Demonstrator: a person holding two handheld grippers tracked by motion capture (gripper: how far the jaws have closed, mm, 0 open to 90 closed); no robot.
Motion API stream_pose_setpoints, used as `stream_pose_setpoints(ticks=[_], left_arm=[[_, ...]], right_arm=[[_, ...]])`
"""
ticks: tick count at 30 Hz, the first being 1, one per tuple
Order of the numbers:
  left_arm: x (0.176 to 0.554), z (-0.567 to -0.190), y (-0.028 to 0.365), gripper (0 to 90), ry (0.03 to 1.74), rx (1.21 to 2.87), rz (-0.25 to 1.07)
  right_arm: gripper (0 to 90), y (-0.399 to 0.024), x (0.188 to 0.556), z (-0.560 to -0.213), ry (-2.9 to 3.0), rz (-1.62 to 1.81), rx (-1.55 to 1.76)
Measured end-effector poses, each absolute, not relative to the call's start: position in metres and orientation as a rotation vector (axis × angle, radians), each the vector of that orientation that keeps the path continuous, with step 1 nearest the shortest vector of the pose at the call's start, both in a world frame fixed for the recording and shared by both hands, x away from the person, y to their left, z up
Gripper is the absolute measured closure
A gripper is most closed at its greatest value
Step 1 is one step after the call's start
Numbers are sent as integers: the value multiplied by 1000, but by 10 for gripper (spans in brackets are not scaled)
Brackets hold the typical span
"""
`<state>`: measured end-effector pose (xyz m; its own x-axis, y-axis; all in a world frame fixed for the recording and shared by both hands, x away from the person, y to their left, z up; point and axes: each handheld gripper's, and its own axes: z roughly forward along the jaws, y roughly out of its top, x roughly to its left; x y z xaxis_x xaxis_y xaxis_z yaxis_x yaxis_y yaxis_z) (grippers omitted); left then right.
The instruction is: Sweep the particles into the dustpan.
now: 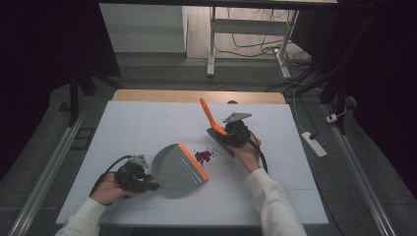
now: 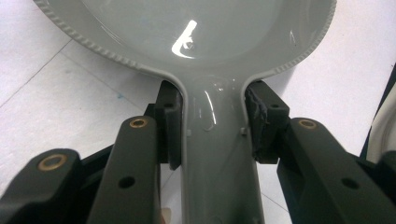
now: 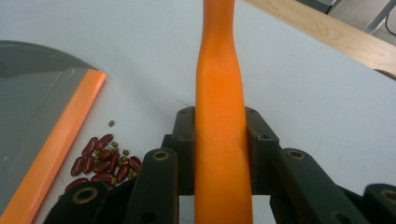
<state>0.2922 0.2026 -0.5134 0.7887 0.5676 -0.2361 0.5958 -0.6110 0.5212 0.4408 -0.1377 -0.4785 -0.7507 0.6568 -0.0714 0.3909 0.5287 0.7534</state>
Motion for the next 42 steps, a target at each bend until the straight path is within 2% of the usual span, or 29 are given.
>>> stream_pose_setpoints(ticks=[42], left_arm=[[294, -516, 199, 622, 865, 2395, -86]], right_arm=[[700, -94, 420, -487, 2546, 1003, 735]])
